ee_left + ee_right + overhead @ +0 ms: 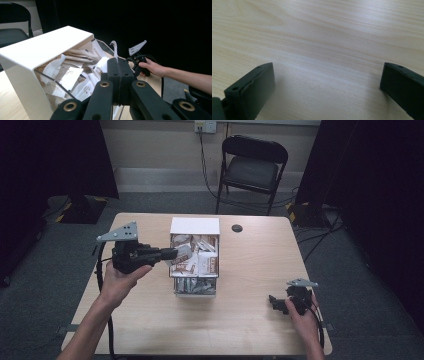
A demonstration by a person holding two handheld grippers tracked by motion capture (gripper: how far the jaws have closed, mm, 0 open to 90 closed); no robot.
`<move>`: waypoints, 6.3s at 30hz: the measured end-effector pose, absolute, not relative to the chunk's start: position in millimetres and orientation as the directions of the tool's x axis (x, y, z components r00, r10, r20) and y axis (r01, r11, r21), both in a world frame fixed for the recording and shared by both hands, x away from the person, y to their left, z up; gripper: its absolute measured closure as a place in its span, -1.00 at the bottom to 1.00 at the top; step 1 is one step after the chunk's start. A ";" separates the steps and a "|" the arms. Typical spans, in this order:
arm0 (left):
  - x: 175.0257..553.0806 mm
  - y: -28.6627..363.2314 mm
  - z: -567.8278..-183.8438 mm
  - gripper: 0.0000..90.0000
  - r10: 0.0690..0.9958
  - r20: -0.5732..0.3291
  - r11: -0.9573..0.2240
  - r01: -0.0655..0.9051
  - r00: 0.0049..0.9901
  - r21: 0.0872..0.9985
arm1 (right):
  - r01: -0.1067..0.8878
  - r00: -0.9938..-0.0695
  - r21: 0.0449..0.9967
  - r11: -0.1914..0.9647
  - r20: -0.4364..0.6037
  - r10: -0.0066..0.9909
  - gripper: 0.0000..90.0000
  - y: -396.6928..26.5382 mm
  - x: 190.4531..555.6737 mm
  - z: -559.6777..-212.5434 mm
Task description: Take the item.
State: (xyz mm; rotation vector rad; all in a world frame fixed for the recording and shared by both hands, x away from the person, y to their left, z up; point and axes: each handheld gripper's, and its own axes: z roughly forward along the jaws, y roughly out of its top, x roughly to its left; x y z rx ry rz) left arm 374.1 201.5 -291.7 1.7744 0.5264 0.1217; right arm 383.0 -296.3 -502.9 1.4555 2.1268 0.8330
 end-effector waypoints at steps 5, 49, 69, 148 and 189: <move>373.2 207.1 -288.5 1.00 0.412 -0.192 -0.167 0.281 0.891 0.945 | 0.676 -0.357 0.686 0.268 -0.014 0.934 -1.00 -296.3 382.9 -502.9; 383.5 264.3 -292.5 1.00 0.573 -0.175 -0.141 0.307 0.801 0.941 | 0.676 -0.357 0.686 0.269 -0.014 0.934 -1.00 -296.3 383.0 -502.9; 405.5 282.1 -329.8 1.00 0.631 -0.217 -0.140 0.385 0.745 0.912 | 0.676 -0.356 0.686 0.268 -0.014 0.934 -1.00 -296.2 382.9 -502.9; 448.5 228.5 -488.9 0.94 0.684 -0.265 -0.366 0.635 0.679 0.680 | 0.675 -0.359 0.686 0.270 -0.014 0.933 -1.00 -296.4 383.1 -502.9; 438.8 260.4 -453.3 -0.50 0.767 -0.219 -0.253 0.597 0.604 0.761 | 0.675 -0.358 0.686 0.269 -0.014 0.933 -1.00 -296.3 383.1 -502.9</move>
